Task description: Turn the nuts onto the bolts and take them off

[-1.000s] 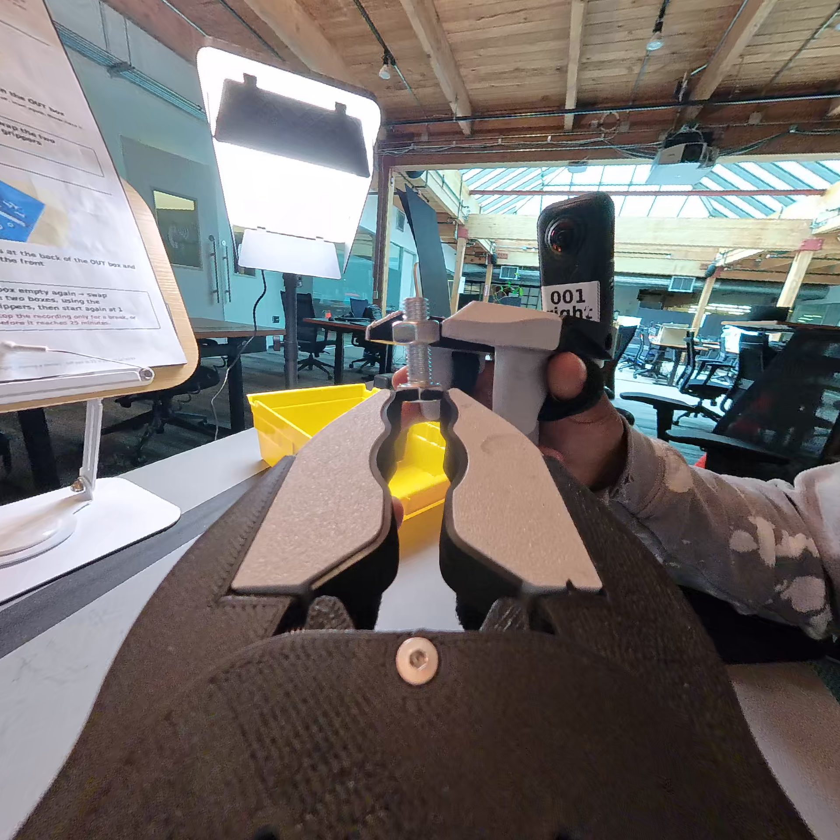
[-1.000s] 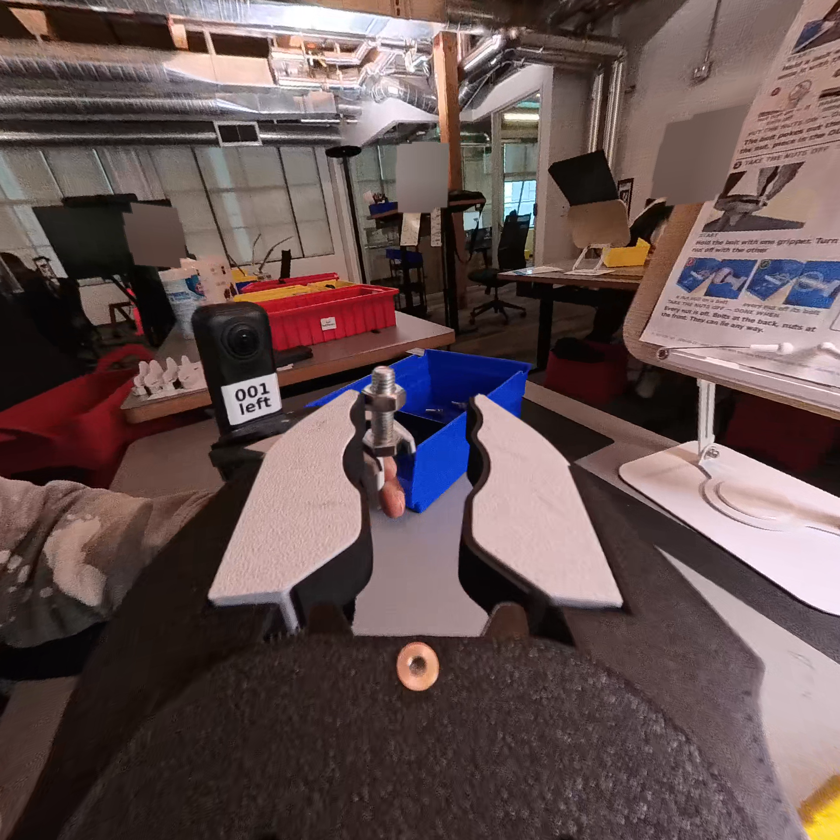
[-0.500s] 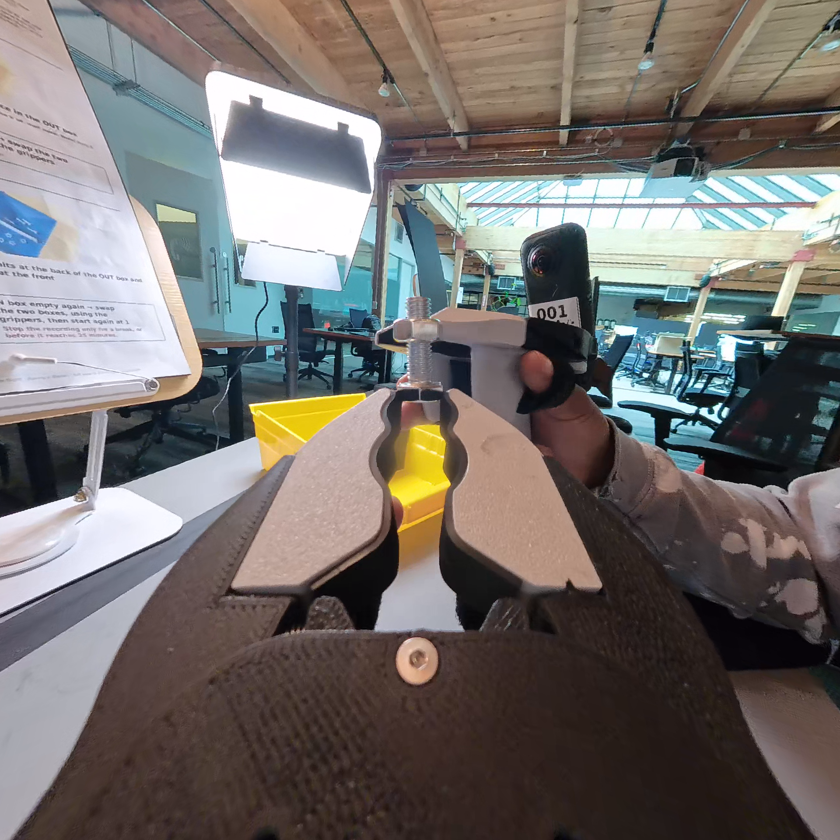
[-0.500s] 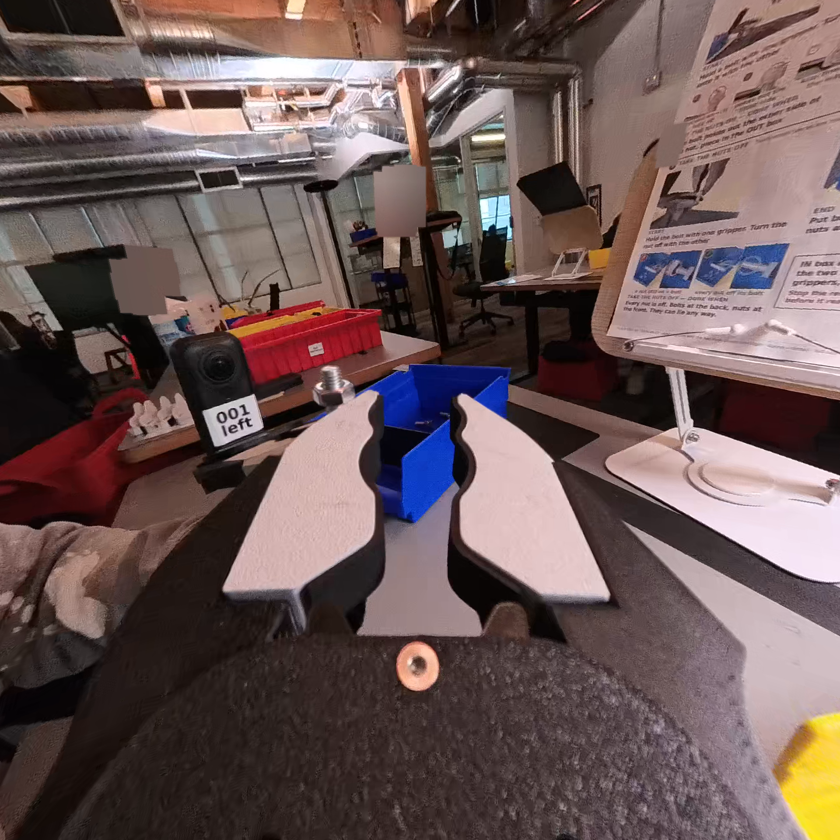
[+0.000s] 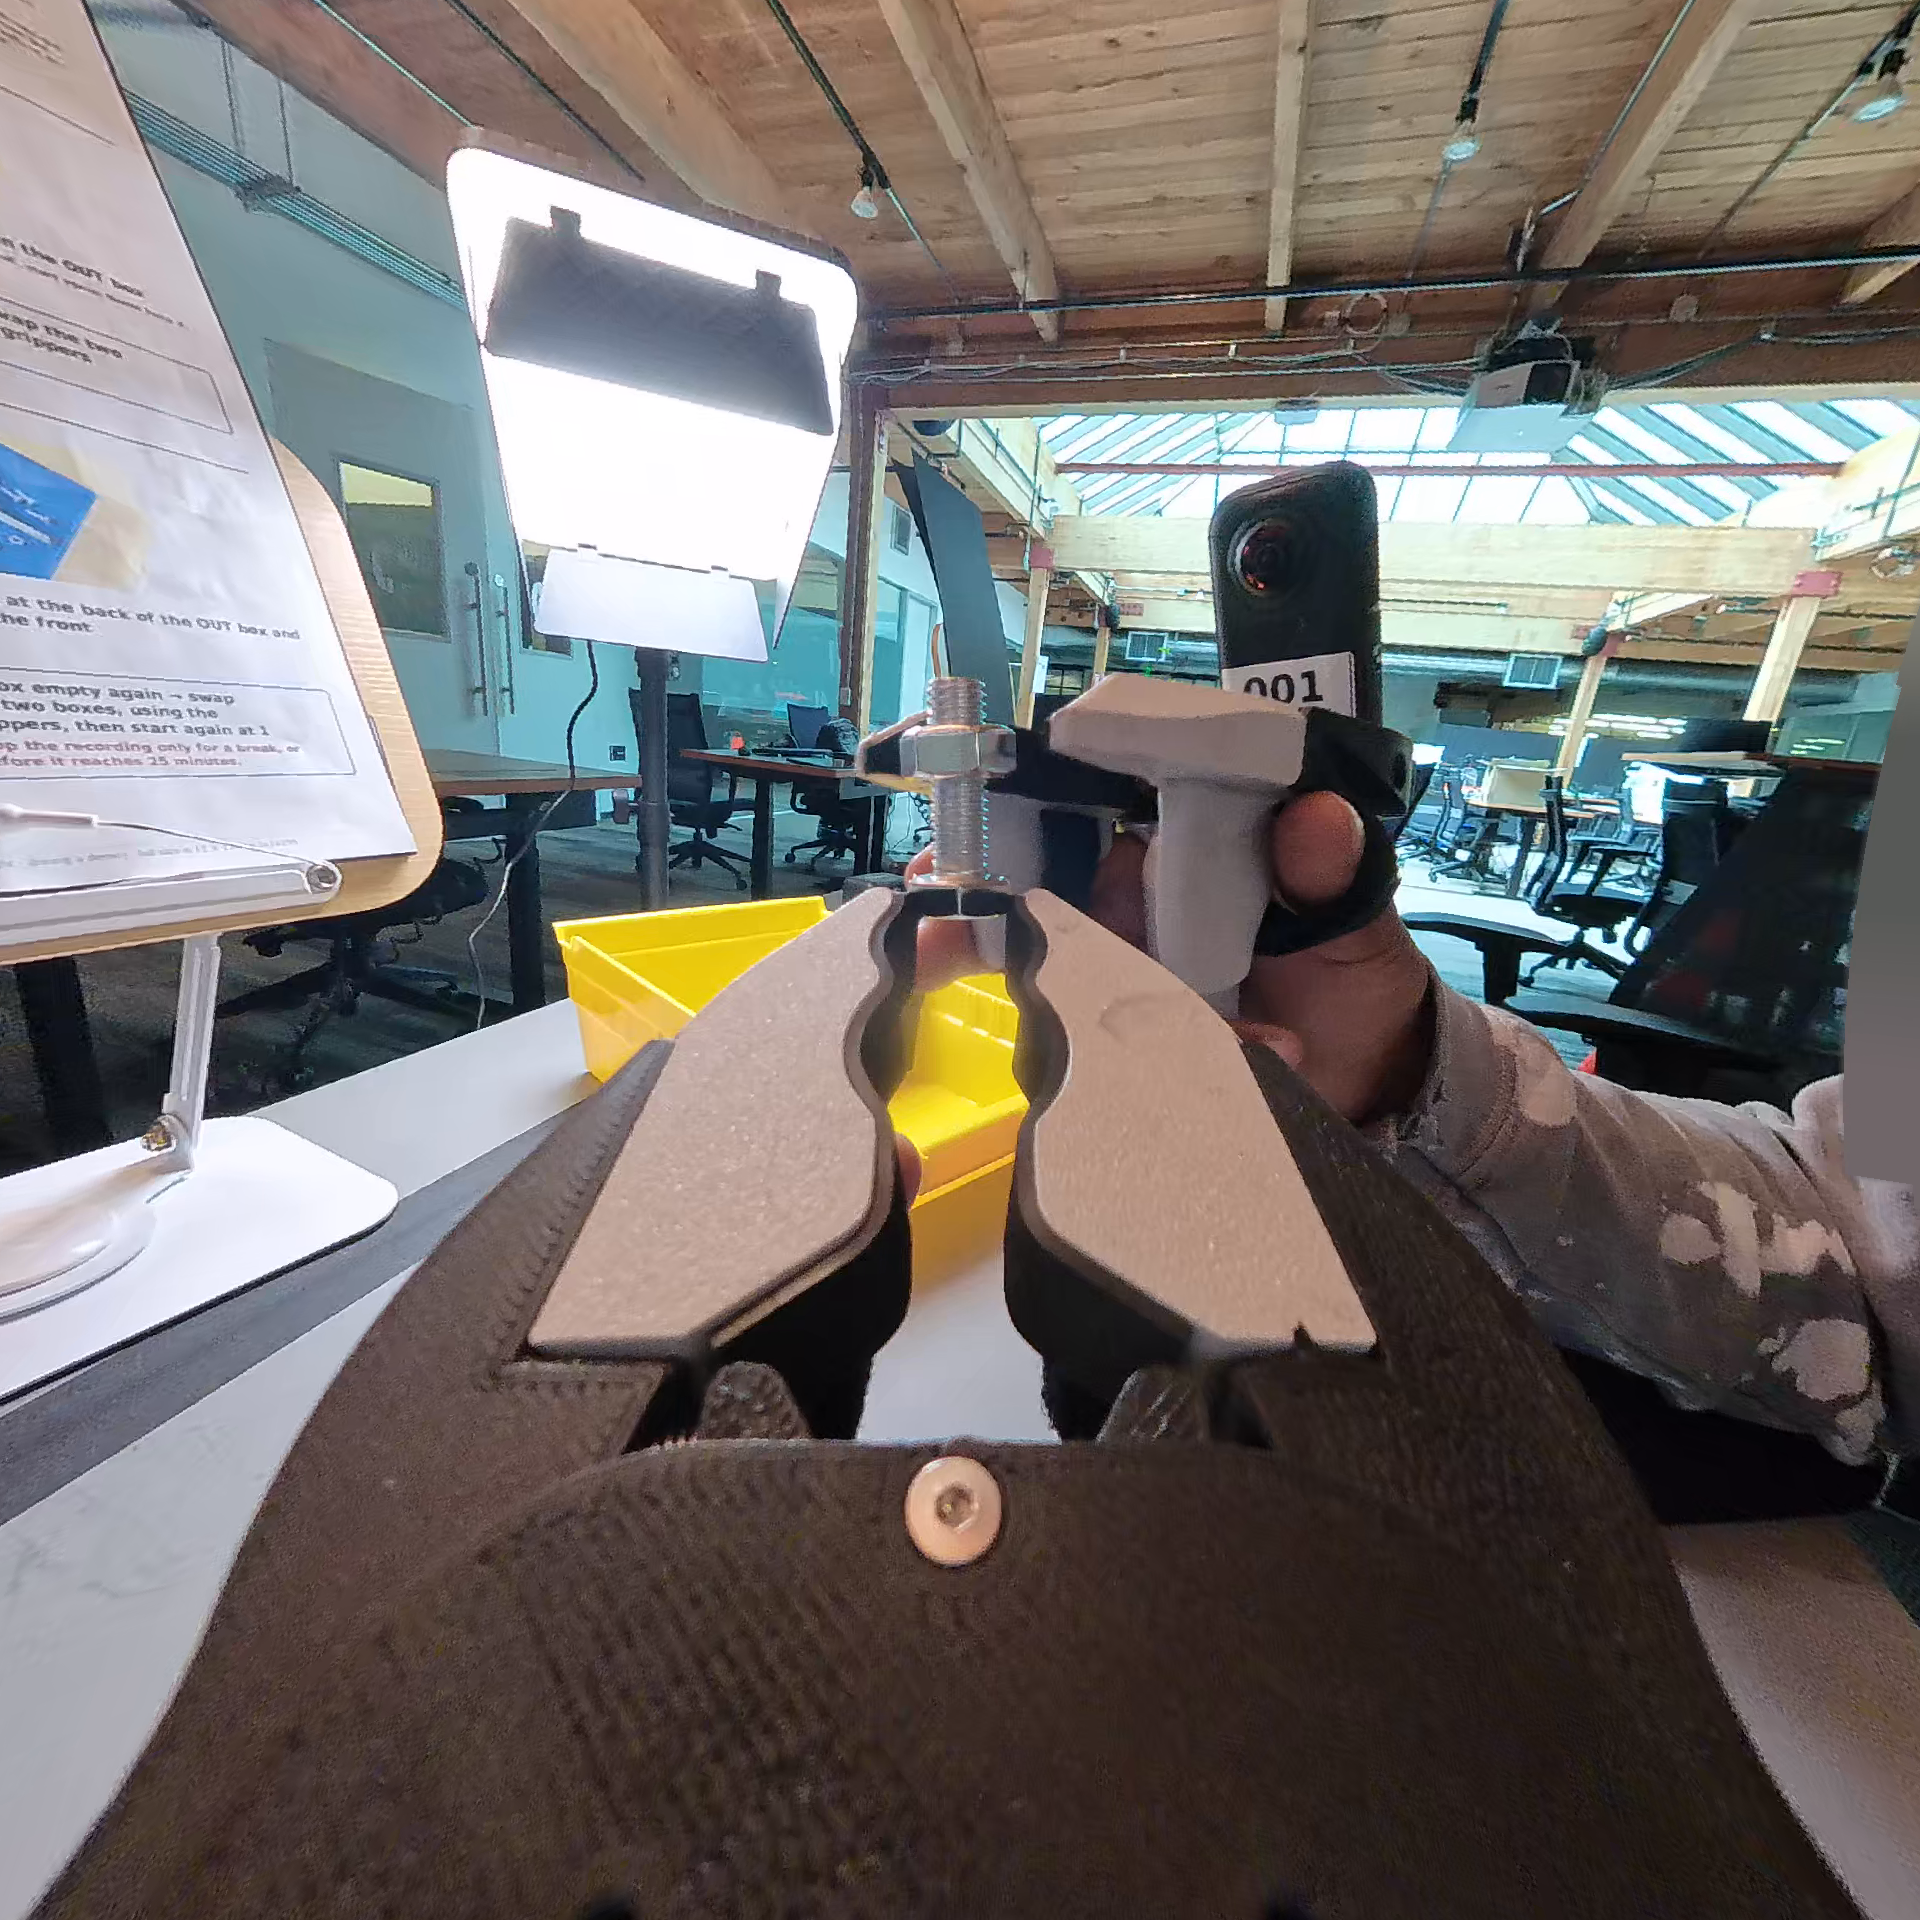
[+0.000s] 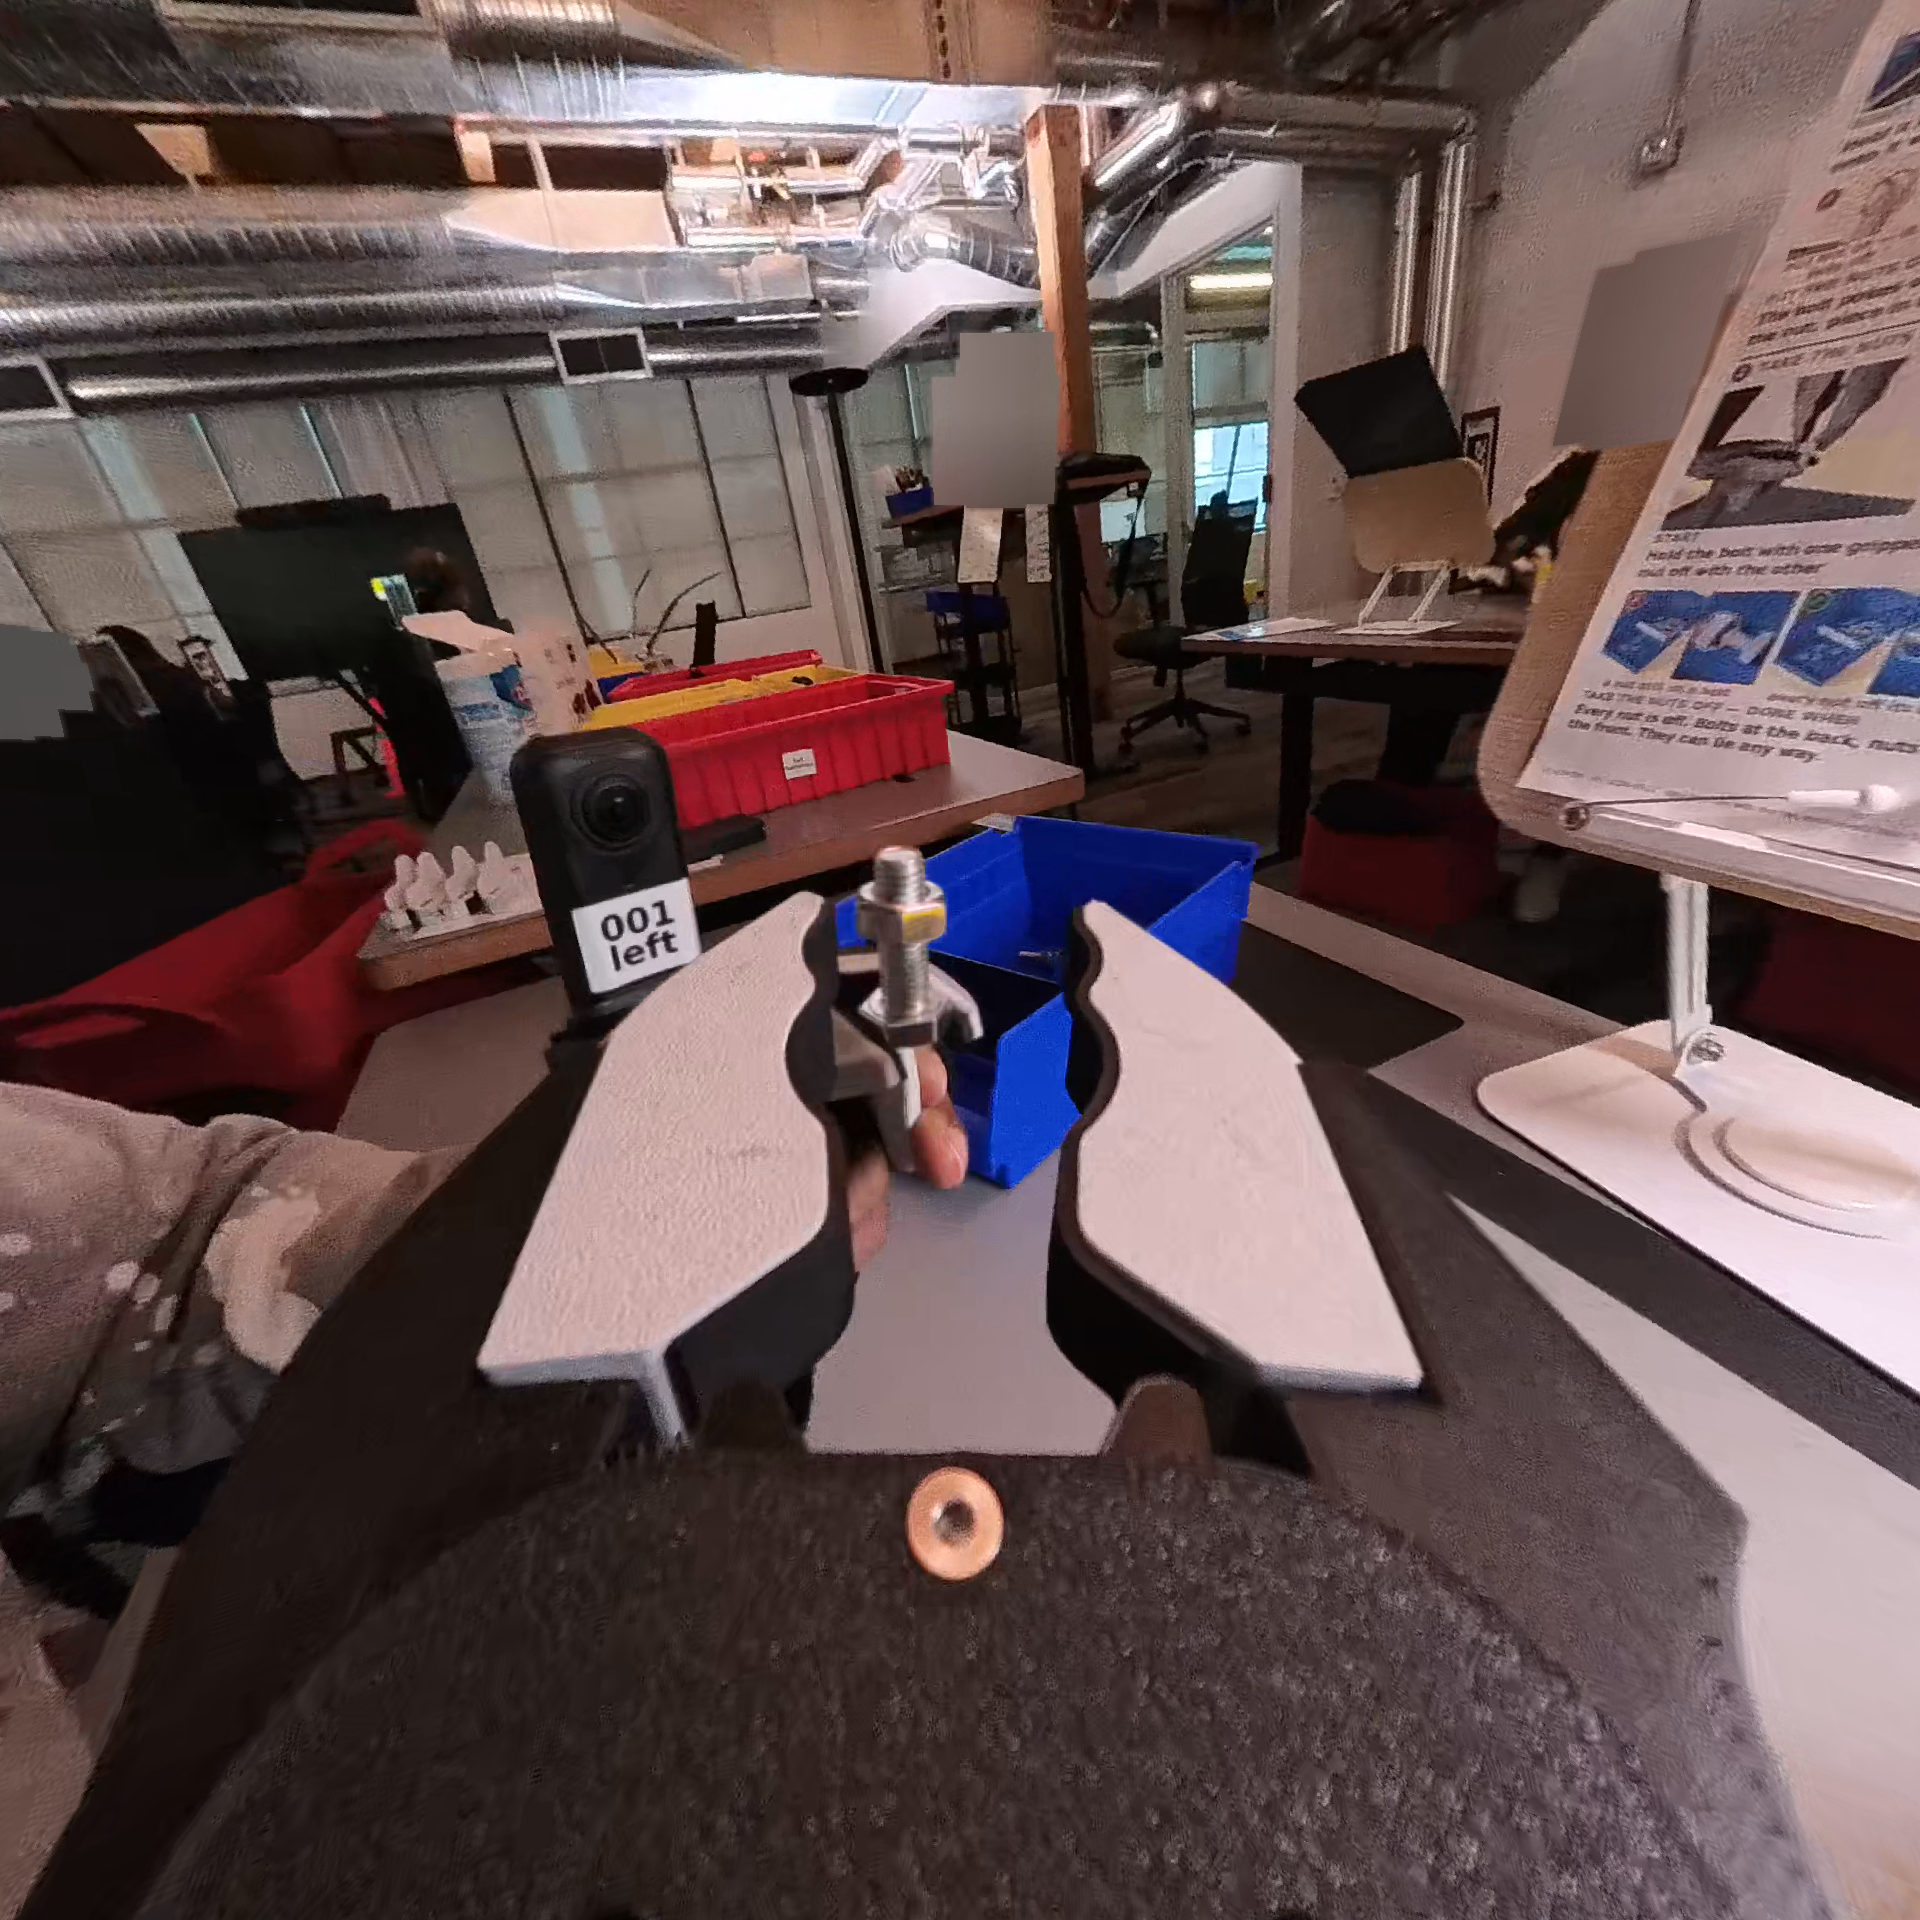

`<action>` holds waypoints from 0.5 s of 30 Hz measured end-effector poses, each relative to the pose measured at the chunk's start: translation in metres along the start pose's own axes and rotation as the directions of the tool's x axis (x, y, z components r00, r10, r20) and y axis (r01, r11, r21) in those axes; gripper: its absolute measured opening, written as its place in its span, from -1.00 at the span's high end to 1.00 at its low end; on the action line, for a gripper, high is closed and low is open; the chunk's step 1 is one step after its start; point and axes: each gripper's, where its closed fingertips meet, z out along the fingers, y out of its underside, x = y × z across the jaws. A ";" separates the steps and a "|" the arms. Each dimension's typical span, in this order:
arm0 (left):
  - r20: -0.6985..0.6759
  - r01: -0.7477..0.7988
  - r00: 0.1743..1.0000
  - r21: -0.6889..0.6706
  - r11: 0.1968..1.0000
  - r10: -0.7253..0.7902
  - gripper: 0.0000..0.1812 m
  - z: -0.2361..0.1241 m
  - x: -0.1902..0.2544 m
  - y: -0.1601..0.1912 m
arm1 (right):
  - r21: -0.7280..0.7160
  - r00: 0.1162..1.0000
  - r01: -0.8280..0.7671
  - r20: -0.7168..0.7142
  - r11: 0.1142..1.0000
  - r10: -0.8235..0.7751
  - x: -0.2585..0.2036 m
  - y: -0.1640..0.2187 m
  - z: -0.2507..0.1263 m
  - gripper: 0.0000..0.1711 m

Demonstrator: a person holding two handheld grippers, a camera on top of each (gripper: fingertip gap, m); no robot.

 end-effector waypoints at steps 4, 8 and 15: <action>-0.010 0.008 1.000 0.017 1.000 -0.008 0.81 -0.002 0.001 -0.005 | 0.026 0.996 -0.037 -0.079 0.999 0.039 0.021 -0.001 -0.006 0.71; -0.003 -0.002 1.000 0.014 1.000 0.002 0.81 -0.002 0.000 -0.005 | 0.022 0.999 -0.020 -0.045 1.000 0.021 0.015 -0.005 -0.008 0.57; -0.014 0.005 1.000 0.019 1.000 -0.005 0.81 -0.002 0.002 -0.006 | 0.030 0.996 -0.037 -0.077 0.999 0.040 0.020 -0.003 -0.006 0.71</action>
